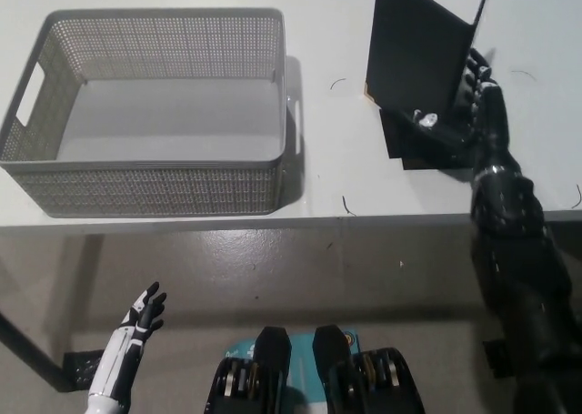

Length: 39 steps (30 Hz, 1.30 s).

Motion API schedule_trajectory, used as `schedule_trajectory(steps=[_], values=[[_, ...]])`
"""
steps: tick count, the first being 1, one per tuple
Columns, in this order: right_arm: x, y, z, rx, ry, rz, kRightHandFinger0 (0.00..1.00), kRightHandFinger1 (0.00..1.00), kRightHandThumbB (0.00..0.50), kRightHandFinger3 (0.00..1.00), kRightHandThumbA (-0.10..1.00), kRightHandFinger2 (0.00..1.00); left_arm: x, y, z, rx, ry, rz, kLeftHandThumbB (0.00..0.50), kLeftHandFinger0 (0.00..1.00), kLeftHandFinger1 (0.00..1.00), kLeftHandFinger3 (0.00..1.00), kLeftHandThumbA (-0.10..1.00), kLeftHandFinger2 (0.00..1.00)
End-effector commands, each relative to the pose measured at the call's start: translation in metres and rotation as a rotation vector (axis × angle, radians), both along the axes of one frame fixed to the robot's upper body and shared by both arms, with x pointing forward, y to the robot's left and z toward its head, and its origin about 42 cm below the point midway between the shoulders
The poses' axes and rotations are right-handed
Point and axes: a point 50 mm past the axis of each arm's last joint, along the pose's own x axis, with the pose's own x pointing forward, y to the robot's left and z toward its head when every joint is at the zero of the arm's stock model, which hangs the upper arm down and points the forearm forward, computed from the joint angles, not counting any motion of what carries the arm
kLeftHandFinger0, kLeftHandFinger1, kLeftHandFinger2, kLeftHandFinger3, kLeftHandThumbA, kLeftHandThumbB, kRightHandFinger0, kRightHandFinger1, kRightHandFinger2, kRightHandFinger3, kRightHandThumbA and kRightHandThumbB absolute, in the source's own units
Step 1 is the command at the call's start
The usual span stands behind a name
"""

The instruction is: A notebook is kept standing on the table on the right hand side and a container is kept on the left hand side and the robot uses its right hand to grab the notebook and places it in the container

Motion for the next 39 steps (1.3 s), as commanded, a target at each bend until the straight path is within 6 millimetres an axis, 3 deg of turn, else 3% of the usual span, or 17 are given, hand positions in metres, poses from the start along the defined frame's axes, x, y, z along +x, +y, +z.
schedule_trajectory(steps=[1, 6, 7, 8, 9, 10, 11, 12, 14, 15, 17, 18, 21, 23, 29, 34, 39], values=[[0.036, 0.022, 0.062, 0.233, -0.056, 0.013, 1.0, 1.0, 0.5, 1.0, 1.0, 1.0, -0.005, -0.002, 0.007, -0.021, -0.068, -0.022, 0.121, 1.0, 1.0, 1.0, 1.0, 1.0], [0.048, 0.027, 0.083, 0.533, -0.029, 0.054, 1.0, 1.0, 0.445, 1.0, 1.0, 1.0, -0.009, -0.001, 0.005, -0.017, -0.077, -0.023, 0.124, 1.0, 1.0, 1.0, 1.0, 1.0], [0.05, 0.029, 0.09, 0.59, -0.032, 0.04, 1.0, 1.0, 0.481, 1.0, 0.96, 1.0, -0.009, -0.001, 0.005, -0.015, -0.082, -0.023, 0.121, 1.0, 1.0, 1.0, 1.0, 1.0], [0.052, 0.031, 0.098, 0.619, -0.038, -0.002, 1.0, 1.0, 0.481, 1.0, 0.89, 1.0, -0.009, -0.001, 0.004, -0.019, -0.083, -0.026, 0.127, 1.0, 1.0, 1.0, 1.0, 1.0], [0.053, 0.033, 0.108, 0.681, -0.034, -0.079, 1.0, 1.0, 0.431, 1.0, 0.64, 1.0, -0.009, -0.002, 0.004, -0.02, -0.083, -0.028, 0.143, 1.0, 1.0, 1.0, 1.0, 1.0], [0.055, 0.035, 0.119, 0.73, -0.024, -0.15, 0.73, 0.64, 0.362, 1.0, 0.49, 0.85, -0.009, -0.002, 0.004, -0.025, -0.078, -0.027, 0.159, 1.0, 1.0, 1.0, 1.0, 1.0], [0.056, 0.038, 0.133, 0.715, -0.012, -0.219, 0.26, 0.23, 0.262, 0.79, 0.17, 0.4, -0.007, -0.002, 0.004, -0.026, -0.076, -0.027, 0.163, 1.0, 1.0, 1.0, 1.0, 1.0], [0.057, 0.04, 0.142, 0.712, -0.019, -0.24, 0.02, 0.03, 0.255, 0.54, -0.06, 0.17, -0.006, -0.003, 0.005, -0.023, -0.074, -0.027, 0.164, 1.0, 1.0, 1.0, 1.0, 1.0], [0.058, 0.042, 0.151, 0.745, -0.05, -0.225, 0.0, 0.0, 0.198, 0.37, -0.1, 0.1, -0.007, -0.003, 0.005, -0.015, -0.07, -0.026, 0.161, 1.0, 1.0, 1.0, 1.0, 1.0], [0.058, 0.044, 0.156, 0.776, -0.08, -0.201, 0.0, 0.0, 0.15, 0.21, -0.1, 0.16, -0.007, -0.002, 0.005, -0.011, -0.072, -0.027, 0.155, 1.0, 1.0, 1.0, 1.0, 1.0], [0.057, 0.047, 0.157, 0.765, -0.118, -0.184, 0.0, 0.02, 0.088, 0.14, -0.1, 0.47, -0.008, -0.002, 0.004, -0.008, -0.073, -0.02, 0.17, 1.0, 1.0, 1.0, 1.0, 1.0], [0.057, 0.048, 0.157, 0.763, -0.126, -0.181, 0.0, 0.03, 0.081, 0.16, -0.1, 0.56, -0.009, -0.002, 0.004, -0.007, -0.073, -0.022, 0.17, 1.0, 1.0, 1.0, 1.0, 1.0], [0.055, 0.049, 0.155, 0.75, -0.161, -0.171, 0.0, 0.14, 0.063, 0.51, -0.1, 0.59, -0.009, 0.0, 0.001, -0.003, -0.083, -0.032, 0.158, 1.0, 1.0, 1.0, 1.0, 1.0], [0.055, 0.048, 0.153, 0.745, -0.166, -0.175, 0.0, 0.19, 0.054, 0.64, -0.1, 0.63, -0.01, 0.001, 0.0, 0.001, -0.083, -0.026, 0.163, 1.0, 1.0, 1.0, 1.0, 1.0], [0.054, 0.044, 0.146, 0.809, -0.156, -0.175, 0.0, 0.2, 0.057, 0.73, -0.1, 0.63, -0.018, 0.0, -0.004, -0.027, -0.07, -0.01, 0.164, 1.0, 1.0, 1.0, 1.0, 1.0], [0.055, 0.038, 0.161, 0.984, -0.19, -0.121, 0.0, 0.15, 0.051, 1.0, -0.1, 0.65, -0.019, -0.001, -0.007, -0.025, -0.066, -0.012, 0.149, 1.0, 1.0, 1.0, 1.0, 1.0], [0.044, 0.046, 0.212, 1.108, -0.307, -0.026, 0.0, 0.07, 0.073, 0.91, -0.1, 0.63, -0.022, 0.001, -0.008, -0.034, -0.064, -0.022, 0.123, 1.0, 1.0, 1.0, 1.0, 1.0]])
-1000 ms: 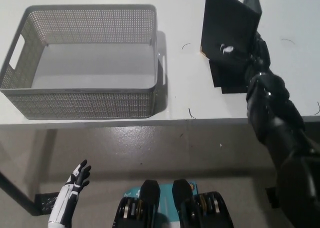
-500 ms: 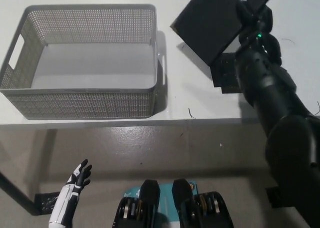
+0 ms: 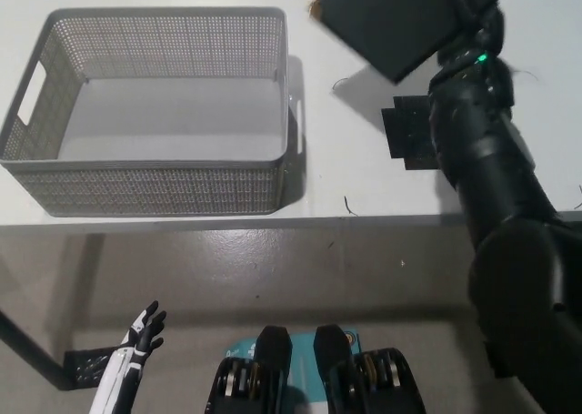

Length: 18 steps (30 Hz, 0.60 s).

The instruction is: A notebook is kept standing on the table on the right hand side and a container is kept on the left hand side and the robot uses its right hand to grab the notebook and places it in the container

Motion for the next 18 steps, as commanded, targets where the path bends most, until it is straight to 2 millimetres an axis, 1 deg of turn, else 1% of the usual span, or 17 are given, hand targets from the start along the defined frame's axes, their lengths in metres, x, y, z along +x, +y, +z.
schedule_trajectory(steps=[1, 2, 4, 5, 6, 7, 8, 9, 10, 11, 12, 13, 14, 15, 16, 17, 18], values=[[-0.007, 0.013, 0.093, 0.118, -0.272, 0.073, 0.0, 0.08, 0.064, 0.9, -0.1, 0.63, -0.002, 0.001, 0.006, -0.016, -0.062, -0.023, 0.116, 1.0, 1.0, 1.0, 1.0, 1.0], [-0.012, 0.018, 0.106, 0.121, -0.306, 0.089, 0.0, 0.09, 0.072, 0.92, -0.1, 0.62, -0.002, 0.001, 0.006, -0.018, -0.055, -0.02, 0.117, 1.0, 1.0, 1.0, 1.0, 1.0], [-0.018, 0.027, 0.117, 0.102, -0.335, 0.106, 0.0, 0.14, 0.061, 0.99, -0.1, 0.67, -0.003, 0.0, 0.005, -0.006, -0.053, -0.02, 0.139, 1.0, 1.0, 1.0, 1.0, 1.0], [-0.022, 0.034, 0.126, 0.09, -0.356, 0.121, 0.0, 0.15, 0.055, 1.0, -0.1, 0.67, -0.003, 0.0, 0.005, -0.004, -0.052, -0.02, 0.147, 1.0, 1.0, 1.0, 1.0, 1.0], [-0.024, 0.037, 0.129, 0.087, -0.365, 0.128, 0.0, 0.15, 0.054, 1.0, -0.1, 0.67, -0.003, -0.001, 0.004, -0.004, -0.05, -0.02, 0.148, 1.0, 1.0, 1.0, 1.0, 1.0], [-0.027, 0.045, 0.133, 0.074, -0.381, 0.152, 0.0, 0.19, 0.05, 1.0, -0.1, 0.72, -0.003, -0.002, 0.005, -0.007, -0.045, -0.021, 0.149, 1.0, 1.0, 1.0, 1.0, 1.0], [-0.028, 0.05, 0.136, 0.073, -0.389, 0.166, 0.0, 0.23, 0.045, 1.0, -0.1, 0.76, -0.002, -0.002, 0.005, -0.009, -0.045, -0.021, 0.139, 1.0, 1.0, 1.0, 1.0, 1.0], [-0.03, 0.055, 0.136, 0.062, -0.394, 0.175, 0.0, 0.22, 0.043, 1.0, -0.1, 0.73, -0.001, -0.003, 0.005, -0.011, -0.043, -0.02, 0.147, 1.0, 1.0, 1.0, 1.0, 1.0], [-0.032, 0.067, 0.136, 0.026, -0.402, 0.192, 0.0, 0.22, 0.043, 1.0, -0.1, 0.7, -0.001, -0.005, 0.005, -0.014, -0.04, -0.019, 0.15, 1.0, 1.0, 1.0, 1.0, 1.0], [-0.032, 0.068, 0.136, 0.017, -0.402, 0.195, 0.0, 0.22, 0.04, 0.97, -0.1, 0.69, -0.001, -0.006, 0.004, -0.016, -0.04, -0.021, 0.15, 1.0, 1.0, 1.0, 1.0, 1.0], [-0.034, 0.079, 0.134, -0.021, -0.388, 0.199, 0.0, 0.22, 0.048, 0.86, -0.1, 0.68, -0.001, -0.007, 0.004, -0.018, -0.035, -0.023, 0.155, 1.0, 1.0, 1.0, 1.0, 1.0], [-0.034, 0.092, 0.131, -0.044, -0.383, 0.21, 0.0, 0.21, 0.061, 0.79, -0.1, 0.68, -0.001, -0.008, 0.005, -0.02, -0.037, -0.025, 0.177, 1.0, 1.0, 1.0, 1.0, 1.0], [-0.034, 0.098, 0.129, -0.067, -0.376, 0.213, 0.0, 0.21, 0.061, 0.77, -0.1, 0.69, -0.001, -0.008, 0.006, -0.02, -0.039, -0.027, 0.18, 1.0, 1.0, 1.0, 1.0, 1.0], [-0.033, 0.108, 0.125, -0.105, -0.367, 0.222, 0.0, 0.23, 0.049, 0.78, -0.1, 0.71, 0.0, -0.008, 0.007, -0.023, -0.035, -0.032, 0.18, 1.0, 1.0, 1.0, 1.0, 1.0], [-0.033, 0.116, 0.122, -0.148, -0.342, 0.232, 0.0, 0.25, 0.067, 0.75, -0.1, 0.71, 0.001, -0.008, 0.007, -0.028, -0.045, -0.041, 0.165, 1.0, 1.0, 1.0, 1.0, 1.0], [-0.032, 0.12, 0.12, -0.16, -0.34, 0.234, 0.0, 0.25, 0.063, 0.74, -0.1, 0.71, 0.001, -0.008, 0.007, -0.027, -0.046, -0.043, 0.156, 1.0, 1.0, 1.0, 1.0, 1.0], [-0.033, 0.133, 0.116, -0.211, -0.321, 0.245, 0.0, 0.25, 0.06, 0.76, -0.1, 0.72, 0.001, -0.007, 0.006, -0.027, -0.047, -0.044, 0.154, 1.0, 1.0, 1.0, 1.0, 1.0]])
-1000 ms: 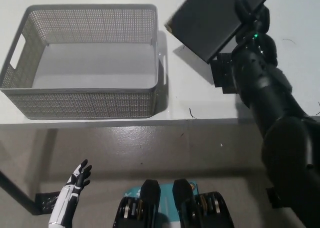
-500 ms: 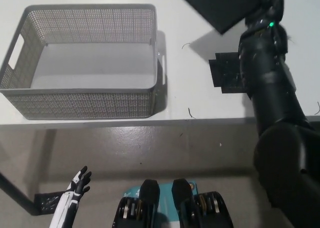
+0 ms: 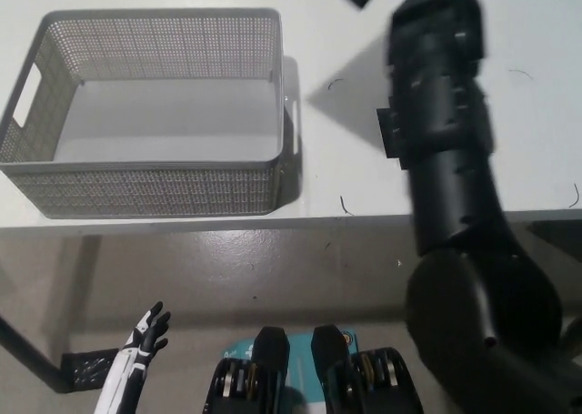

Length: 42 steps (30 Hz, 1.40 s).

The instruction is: A notebook is kept standing on the table on the right hand side and a container is kept on the left hand side and the robot uses its right hand to grab the notebook and places it in the container

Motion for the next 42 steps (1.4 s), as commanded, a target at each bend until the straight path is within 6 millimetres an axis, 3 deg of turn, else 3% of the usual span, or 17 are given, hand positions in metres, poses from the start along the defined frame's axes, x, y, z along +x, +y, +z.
schedule_trajectory(steps=[1, 8, 10, 13, 14, 15, 16, 17, 18, 19, 20, 21, 25, 31, 35, 40, 42], values=[[-0.007, 0.044, 0.046, -0.129, -0.114, 0.024, 0.0, 0.25, 0.065, 0.76, -0.1, 0.72, 0.002, 0.0, 0.007, -0.014, -0.05, -0.03, 0.16, 1.0, 1.0, 1.0, 1.0, 1.0], [-0.015, 0.1, 0.029, -0.301, -0.093, 0.094, 0.0, 0.36, 0.083, 0.78, -0.1, 0.84, 0.004, -0.003, 0.01, -0.005, -0.048, -0.042, 0.195, 1.0, 1.0, 1.0, 1.0, 1.0], [-0.018, 0.11, 0.026, -0.354, -0.086, 0.084, 0.0, 0.36, 0.106, 0.78, -0.1, 0.81, 0.004, -0.004, 0.011, 0.0, -0.05, -0.049, 0.213, 1.0, 1.0, 1.0, 1.0, 1.0], [-0.024, 0.126, 0.024, -0.479, -0.075, 0.069, 0.0, 0.23, 0.14, 0.74, -0.1, 0.67, 0.005, -0.006, 0.01, 0.002, -0.056, -0.066, 0.215, 1.0, 1.0, 1.0, 1.0, 1.0], [-0.025, 0.129, 0.024, -0.502, -0.073, 0.068, 0.0, 0.24, 0.178, 0.79, -0.05, 0.68, 0.004, -0.006, 0.011, 0.0, -0.051, -0.071, 0.215, 1.0, 1.0, 1.0, 1.0, 1.0], [-0.026, 0.132, 0.024, -0.522, -0.09, 0.088, 0.21, 0.48, 0.252, 1.0, 0.19, 0.93, 0.005, -0.007, 0.011, 0.0, -0.048, -0.078, 0.206, 1.0, 1.0, 1.0, 1.0, 1.0], [-0.027, 0.134, 0.025, -0.515, -0.134, 0.146, 0.39, 0.72, 0.282, 1.0, 0.34, 1.0, 0.005, -0.007, 0.012, -0.001, -0.047, -0.082, 0.197, 1.0, 1.0, 1.0, 1.0, 1.0], [-0.026, 0.133, 0.024, -0.514, -0.142, 0.156, 0.34, 0.64, 0.302, 1.0, 0.42, 1.0, 0.005, -0.007, 0.013, 0.0, -0.047, -0.086, 0.195, 1.0, 1.0, 1.0, 1.0, 1.0], [-0.026, 0.134, 0.026, -0.463, -0.198, 0.265, 0.81, 1.0, 0.391, 1.0, 0.55, 1.0, 0.007, -0.008, 0.014, 0.001, -0.045, -0.088, 0.191, 1.0, 1.0, 1.0, 1.0, 1.0], [-0.025, 0.132, 0.026, -0.484, -0.238, 0.31, 1.0, 1.0, 0.414, 1.0, 0.63, 1.0, 0.007, -0.008, 0.014, 0.003, -0.044, -0.087, 0.198, 1.0, 1.0, 1.0, 1.0, 1.0], [-0.024, 0.13, 0.028, -0.525, -0.263, 0.337, 1.0, 1.0, 0.484, 1.0, 0.72, 1.0, 0.008, -0.008, 0.014, 0.001, -0.044, -0.092, 0.205, 1.0, 1.0, 1.0, 1.0, 1.0], [-0.022, 0.127, 0.029, -0.557, -0.286, 0.344, 1.0, 1.0, 0.499, 1.0, 0.75, 1.0, 0.009, -0.008, 0.014, 0.001, -0.045, -0.094, 0.205, 1.0, 1.0, 1.0, 1.0, 1.0], [-0.02, 0.12, 0.032, -0.596, -0.327, 0.334, 1.0, 1.0, 0.5, 1.0, 0.89, 1.0, 0.007, -0.012, 0.016, -0.014, -0.027, -0.101, 0.171, 1.0, 1.0, 1.0, 1.0, 1.0], [-0.016, 0.108, 0.044, -0.605, -0.377, 0.323, 1.0, 1.0, 0.5, 1.0, 0.94, 1.0, 0.004, -0.013, 0.015, -0.024, -0.024, -0.11, 0.115, 1.0, 1.0, 1.0, 1.0, 1.0], [-0.014, 0.096, 0.058, -0.597, -0.424, 0.301, 1.0, 1.0, 0.5, 1.0, 0.97, 1.0, 0.003, -0.013, 0.013, -0.004, -0.021, -0.105, 0.136, 1.0, 1.0, 1.0, 1.0, 1.0], [-0.023, 0.057, 0.092, -0.524, -0.54, 0.233, 1.0, 1.0, 0.5, 1.0, 0.87, 1.0, 0.004, -0.013, 0.013, 0.0, -0.014, -0.105, 0.145, 1.0, 1.0, 1.0, 1.0, 1.0], [-0.037, 0.024, 0.111, -0.532, -0.627, 0.175, 1.0, 1.0, 0.5, 1.0, 0.87, 1.0, 0.004, -0.011, 0.013, 0.008, -0.016, -0.106, 0.142, 1.0, 1.0, 1.0, 1.0, 1.0]])
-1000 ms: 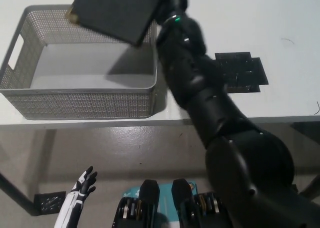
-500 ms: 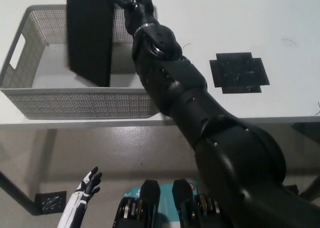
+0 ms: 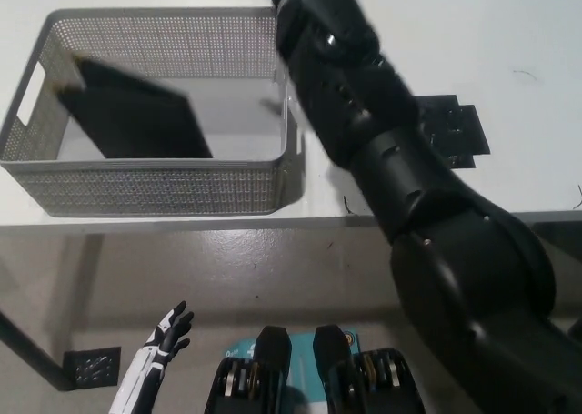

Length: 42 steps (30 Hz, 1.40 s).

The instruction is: A notebook is kept standing on the table on the right hand side and a container is kept on the left hand side and the robot uses its right hand to grab the notebook and places it in the container

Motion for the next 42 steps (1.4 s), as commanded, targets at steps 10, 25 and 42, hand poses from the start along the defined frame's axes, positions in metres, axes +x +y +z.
schedule_trajectory(steps=[10, 25, 42], values=[[-0.159, -0.214, 0.071, -0.018, -0.67, -0.238, 1.0, 1.0, 0.476, 1.0, 0.95, 1.0, 0.005, 0.008, 0.012, 0.031, -0.027, -0.014, 0.172, 1.0, 1.0, 1.0, 1.0, 1.0], [-0.291, -0.229, -0.197, -0.15, -0.298, -0.329, 1.0, 1.0, 0.411, 1.0, 1.0, 1.0, 0.004, 0.01, 0.011, 0.048, -0.019, -0.01, 0.161, 1.0, 1.0, 1.0, 1.0, 1.0], [-0.277, -0.224, -0.365, -0.191, 0.288, -0.271, 1.0, 1.0, 0.293, 1.0, 1.0, 1.0, 0.022, 0.008, 0.021, 0.004, -0.063, -0.001, 0.15, 1.0, 1.0, 1.0, 1.0, 1.0]])
